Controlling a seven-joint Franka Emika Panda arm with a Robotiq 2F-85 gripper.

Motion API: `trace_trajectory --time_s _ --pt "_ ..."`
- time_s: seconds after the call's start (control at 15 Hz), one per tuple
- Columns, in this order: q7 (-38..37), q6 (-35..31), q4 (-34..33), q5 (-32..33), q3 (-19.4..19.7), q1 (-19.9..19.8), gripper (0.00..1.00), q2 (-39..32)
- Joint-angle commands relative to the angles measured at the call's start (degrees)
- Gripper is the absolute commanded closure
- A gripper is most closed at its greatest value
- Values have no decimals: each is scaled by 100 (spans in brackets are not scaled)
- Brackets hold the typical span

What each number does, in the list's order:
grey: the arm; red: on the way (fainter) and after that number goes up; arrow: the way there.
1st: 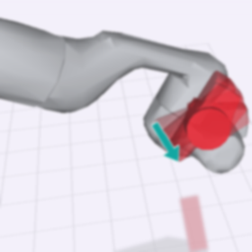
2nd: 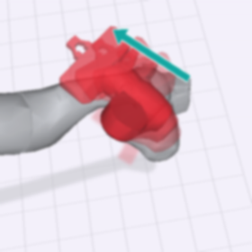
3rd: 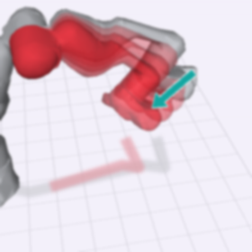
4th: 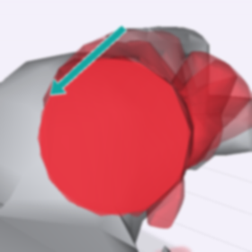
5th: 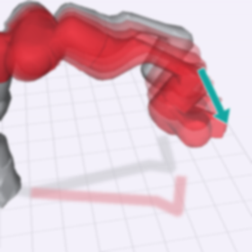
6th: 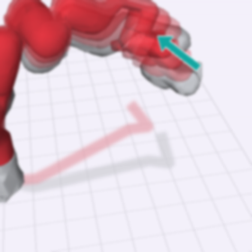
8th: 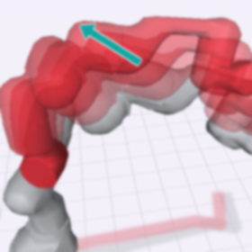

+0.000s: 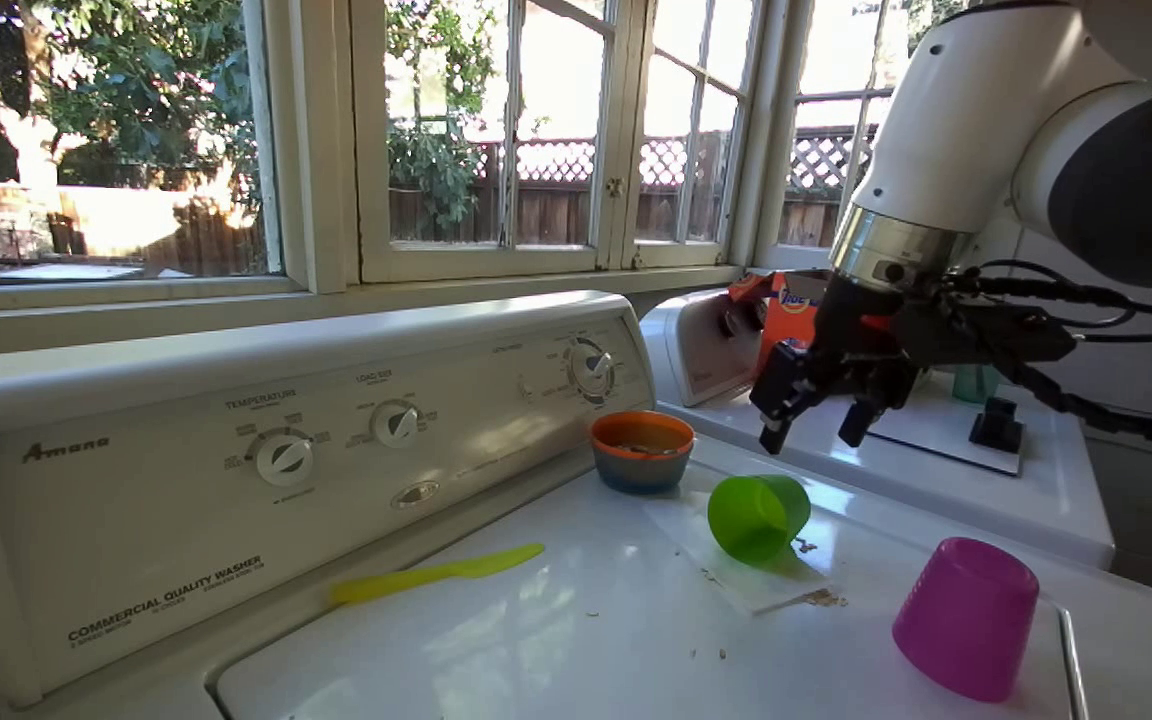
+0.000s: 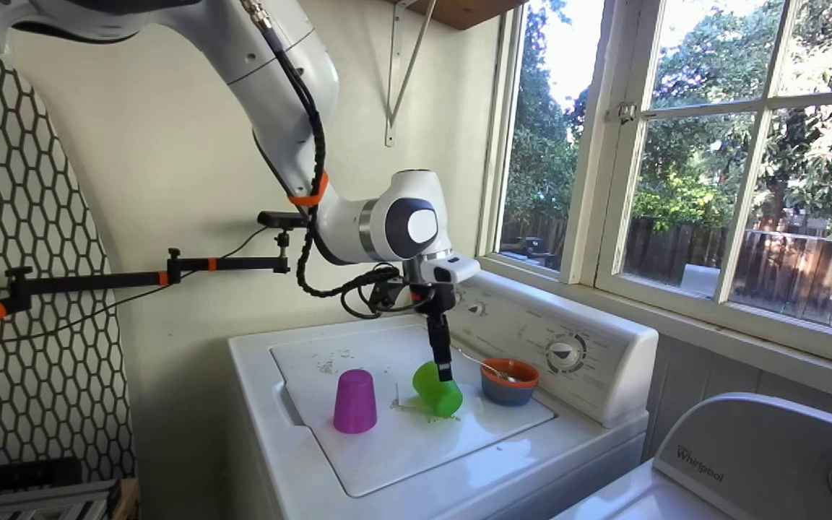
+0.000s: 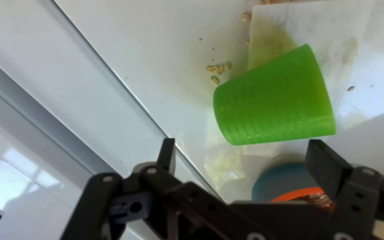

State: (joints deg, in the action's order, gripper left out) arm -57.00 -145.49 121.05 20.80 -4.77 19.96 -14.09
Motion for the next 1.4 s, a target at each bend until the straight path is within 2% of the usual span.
trace_trajectory --time_s 0.0,0.27,0.67,1.33 --pt "-1101 666 -241 228 139 164 0 -78" --pt "-1477 867 -316 -74 -21 47 0 -133" --pt "-2062 418 -300 -143 -16 22 0 -276" --pt "-2237 33 -260 -729 -44 -47 0 -421"
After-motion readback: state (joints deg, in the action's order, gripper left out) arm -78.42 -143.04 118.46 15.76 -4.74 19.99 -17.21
